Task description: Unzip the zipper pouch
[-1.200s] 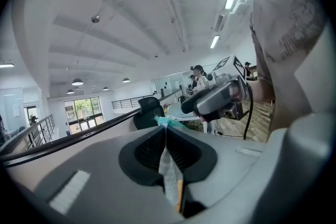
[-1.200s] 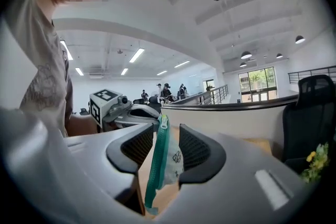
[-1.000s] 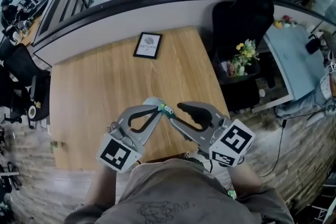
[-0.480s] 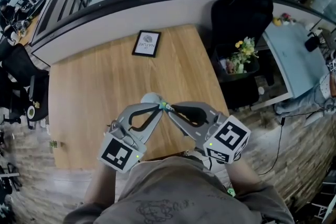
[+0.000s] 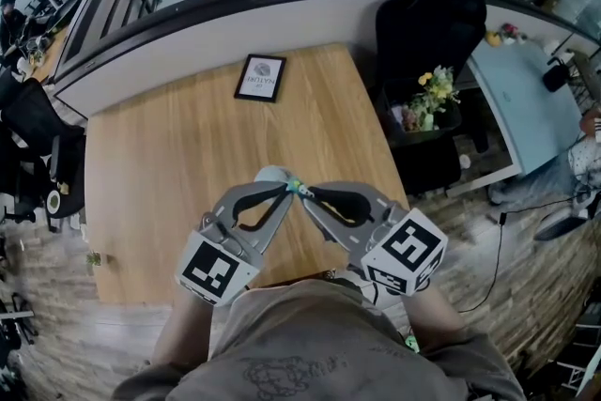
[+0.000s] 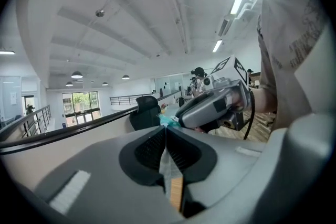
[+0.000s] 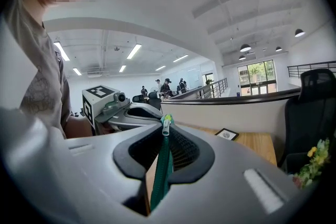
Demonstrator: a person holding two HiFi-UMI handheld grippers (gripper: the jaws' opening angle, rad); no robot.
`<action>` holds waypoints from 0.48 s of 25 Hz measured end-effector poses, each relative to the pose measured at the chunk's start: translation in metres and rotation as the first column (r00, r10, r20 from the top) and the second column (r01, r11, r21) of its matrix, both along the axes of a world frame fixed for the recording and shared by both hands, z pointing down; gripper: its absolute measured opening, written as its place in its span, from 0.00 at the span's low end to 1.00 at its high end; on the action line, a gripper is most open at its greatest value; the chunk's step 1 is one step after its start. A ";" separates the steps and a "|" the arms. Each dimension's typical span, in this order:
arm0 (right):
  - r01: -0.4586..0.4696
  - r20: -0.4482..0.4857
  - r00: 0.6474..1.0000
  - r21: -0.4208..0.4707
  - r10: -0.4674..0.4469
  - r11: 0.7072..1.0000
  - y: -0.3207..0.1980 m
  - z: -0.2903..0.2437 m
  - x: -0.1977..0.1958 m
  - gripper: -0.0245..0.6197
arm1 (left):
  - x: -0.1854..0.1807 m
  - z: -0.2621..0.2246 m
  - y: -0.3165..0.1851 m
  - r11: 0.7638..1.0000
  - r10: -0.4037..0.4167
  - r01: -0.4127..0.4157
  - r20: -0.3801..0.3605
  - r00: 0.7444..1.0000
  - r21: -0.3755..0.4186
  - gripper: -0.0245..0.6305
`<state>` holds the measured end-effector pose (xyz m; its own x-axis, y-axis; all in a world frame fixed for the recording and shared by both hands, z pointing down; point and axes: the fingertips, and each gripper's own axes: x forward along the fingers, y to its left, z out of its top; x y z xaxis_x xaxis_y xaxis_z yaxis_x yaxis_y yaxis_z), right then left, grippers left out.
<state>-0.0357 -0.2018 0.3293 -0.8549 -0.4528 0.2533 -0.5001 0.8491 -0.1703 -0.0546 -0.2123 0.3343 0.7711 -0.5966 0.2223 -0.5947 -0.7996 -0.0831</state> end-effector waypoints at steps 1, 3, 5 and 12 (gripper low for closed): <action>-0.006 -0.015 1.000 -0.004 0.006 1.000 0.000 0.003 0.001 0.11 | -0.002 0.001 -0.002 1.000 -0.022 0.022 -0.006 1.000 -0.011 0.05; -0.016 -0.062 0.998 -0.012 0.015 1.000 0.002 0.011 0.003 0.11 | -0.012 0.000 -0.010 0.995 -0.099 0.098 -0.028 0.995 -0.034 0.05; -0.021 -0.081 0.997 -0.032 0.018 0.999 0.005 0.020 0.006 0.11 | -0.026 -0.003 -0.020 0.988 -0.155 0.154 -0.038 0.987 -0.028 0.05; -0.002 -0.112 0.994 -0.069 -0.006 0.998 0.018 0.037 0.010 0.11 | -0.063 -0.006 -0.038 0.970 -0.244 0.244 -0.023 0.970 0.016 0.05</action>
<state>-0.0261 -0.1840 0.3660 -0.8204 -0.4293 0.3775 -0.5175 0.8383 -0.1714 -0.1179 -0.2506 0.3282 0.6059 -0.7712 0.1955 -0.7735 -0.6285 -0.0822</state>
